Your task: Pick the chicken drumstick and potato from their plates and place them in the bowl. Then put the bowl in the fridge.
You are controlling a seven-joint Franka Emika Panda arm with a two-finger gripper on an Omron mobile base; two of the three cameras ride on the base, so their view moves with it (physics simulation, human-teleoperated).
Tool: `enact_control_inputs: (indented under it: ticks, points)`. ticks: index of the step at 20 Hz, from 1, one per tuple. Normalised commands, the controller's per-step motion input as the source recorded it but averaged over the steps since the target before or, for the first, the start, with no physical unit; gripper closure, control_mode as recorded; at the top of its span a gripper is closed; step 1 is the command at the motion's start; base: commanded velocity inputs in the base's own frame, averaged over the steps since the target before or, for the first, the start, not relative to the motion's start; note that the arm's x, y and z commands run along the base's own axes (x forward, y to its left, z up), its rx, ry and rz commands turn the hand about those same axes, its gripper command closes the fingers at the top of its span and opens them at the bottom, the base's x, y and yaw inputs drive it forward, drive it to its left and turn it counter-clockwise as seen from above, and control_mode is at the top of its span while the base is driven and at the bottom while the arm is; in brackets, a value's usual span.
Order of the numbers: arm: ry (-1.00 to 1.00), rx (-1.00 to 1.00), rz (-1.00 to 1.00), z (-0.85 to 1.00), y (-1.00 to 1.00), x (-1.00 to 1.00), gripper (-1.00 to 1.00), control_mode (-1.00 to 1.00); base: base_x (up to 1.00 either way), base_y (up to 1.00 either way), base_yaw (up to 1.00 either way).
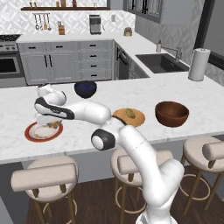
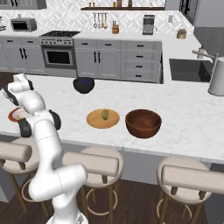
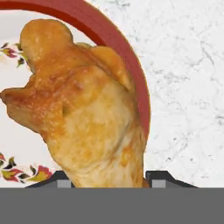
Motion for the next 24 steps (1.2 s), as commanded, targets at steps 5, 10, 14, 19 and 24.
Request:
enact_control_inputs:
  ticks: [5, 10, 14, 19, 24]
  points:
    - [-0.08, 0.04, 0.00, 0.27, -1.00, -0.59, 1.00, -1.00, 0.00, 0.00, 0.00]
    - [-0.06, 0.10, 0.00, 0.30, -1.00, -0.63, 1.00, -1.00, 0.00, 0.00, 0.00]
    - [-0.07, 0.15, 0.00, 0.19, -1.00, -0.52, 1.00, -1.00, 0.00, 0.00, 0.00]
    - [-0.05, 0.16, 0.00, 0.20, -1.00, -0.37, 1.00, -1.00, 0.00, 0.00, 0.00]
    - [-0.03, 0.14, 0.00, 0.15, -1.00, -0.27, 1.00, -1.00, 0.00, 0.00, 0.00]
